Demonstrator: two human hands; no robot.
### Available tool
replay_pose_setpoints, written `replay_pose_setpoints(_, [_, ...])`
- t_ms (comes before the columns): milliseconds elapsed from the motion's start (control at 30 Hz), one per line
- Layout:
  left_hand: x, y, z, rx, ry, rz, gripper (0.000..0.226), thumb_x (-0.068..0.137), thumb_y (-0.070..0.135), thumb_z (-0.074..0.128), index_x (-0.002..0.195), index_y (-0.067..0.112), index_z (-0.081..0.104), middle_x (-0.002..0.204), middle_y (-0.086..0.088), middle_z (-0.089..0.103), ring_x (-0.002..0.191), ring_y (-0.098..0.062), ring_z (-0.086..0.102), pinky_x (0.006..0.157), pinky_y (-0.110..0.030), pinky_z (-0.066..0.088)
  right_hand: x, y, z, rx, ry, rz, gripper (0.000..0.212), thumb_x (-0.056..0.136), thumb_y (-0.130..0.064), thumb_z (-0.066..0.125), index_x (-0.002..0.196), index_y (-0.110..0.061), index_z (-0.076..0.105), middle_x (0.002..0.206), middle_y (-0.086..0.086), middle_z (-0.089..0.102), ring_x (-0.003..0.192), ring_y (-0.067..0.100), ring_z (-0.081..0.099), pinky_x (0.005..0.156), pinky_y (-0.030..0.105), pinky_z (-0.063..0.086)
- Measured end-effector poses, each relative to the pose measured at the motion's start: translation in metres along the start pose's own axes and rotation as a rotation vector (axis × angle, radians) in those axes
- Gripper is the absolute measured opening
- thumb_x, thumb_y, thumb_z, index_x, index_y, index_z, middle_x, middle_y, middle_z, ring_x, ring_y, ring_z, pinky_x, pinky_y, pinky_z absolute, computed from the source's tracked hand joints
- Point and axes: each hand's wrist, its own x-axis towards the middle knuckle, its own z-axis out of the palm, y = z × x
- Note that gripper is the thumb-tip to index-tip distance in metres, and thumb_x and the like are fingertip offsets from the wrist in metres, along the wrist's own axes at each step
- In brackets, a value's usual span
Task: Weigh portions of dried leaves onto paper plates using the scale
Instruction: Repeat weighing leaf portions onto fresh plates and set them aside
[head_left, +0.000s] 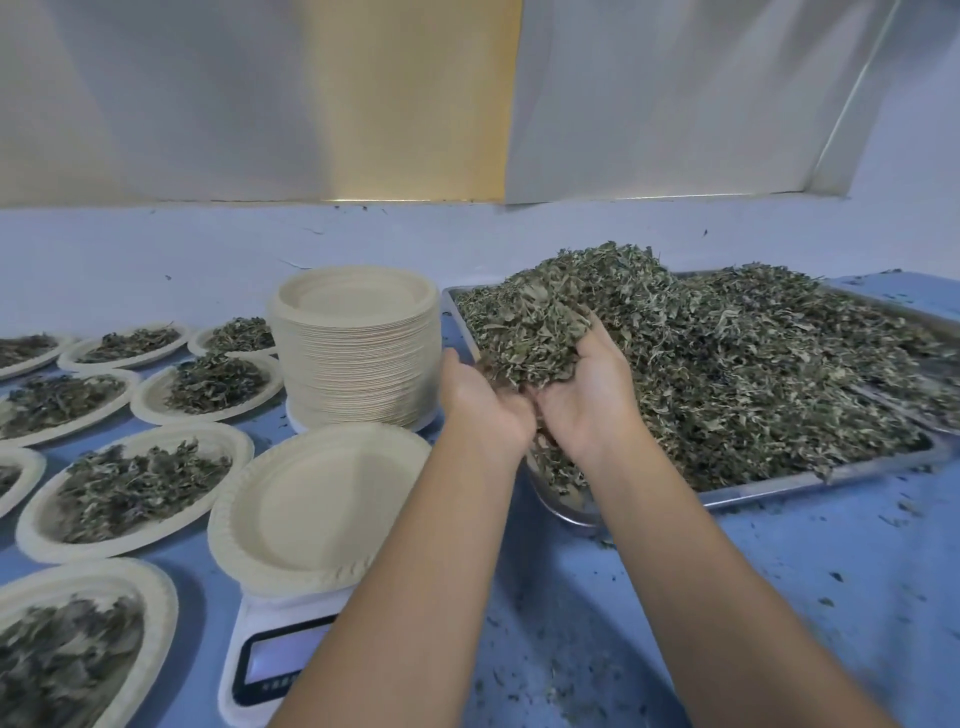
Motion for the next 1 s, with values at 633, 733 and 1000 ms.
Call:
replay_pose_setpoints(633, [-0.050, 0.108, -0.055, 0.074, 0.289, 0.286, 0.027, 0.089, 0.038, 0.047, 0.080, 0.019, 0.063, 0.085, -0.008, 0.071, 0.073, -0.026, 0.069, 0.064, -0.036, 0.058, -0.055, 0.113, 0.094, -0.231, 0.025, 0.109, 0.048, 0.079, -0.053, 0.054, 0.118, -0.027, 0.065, 0.122, -0.002, 0.065, 0.116, 0.020, 0.059, 0.102, 0.042, 0.045])
replay_pose_setpoints(733, [-0.050, 0.111, -0.063, 0.062, 0.201, 0.232, 0.035, 0.092, 0.041, 0.043, 0.096, 0.017, 0.068, 0.093, -0.011, 0.073, 0.077, -0.028, 0.070, 0.055, -0.034, 0.058, -0.052, 0.120, 0.091, -0.348, 0.049, 0.015, 0.025, 0.092, -0.040, 0.051, 0.106, -0.028, 0.068, 0.113, -0.002, 0.069, 0.112, 0.020, 0.060, 0.102, 0.045, 0.045])
replay_pose_setpoints(1000, [-0.044, 0.116, -0.075, 0.204, 0.151, 0.222, 0.035, 0.086, 0.053, 0.050, 0.096, 0.021, 0.060, 0.098, -0.007, 0.070, 0.089, -0.028, 0.068, 0.079, -0.037, 0.053, -0.053, 0.124, 0.084, -0.781, -0.049, -0.228, 0.032, 0.097, -0.029, 0.048, 0.079, -0.003, 0.054, 0.052, -0.003, 0.045, 0.049, 0.010, 0.039, 0.053, 0.024, 0.035])
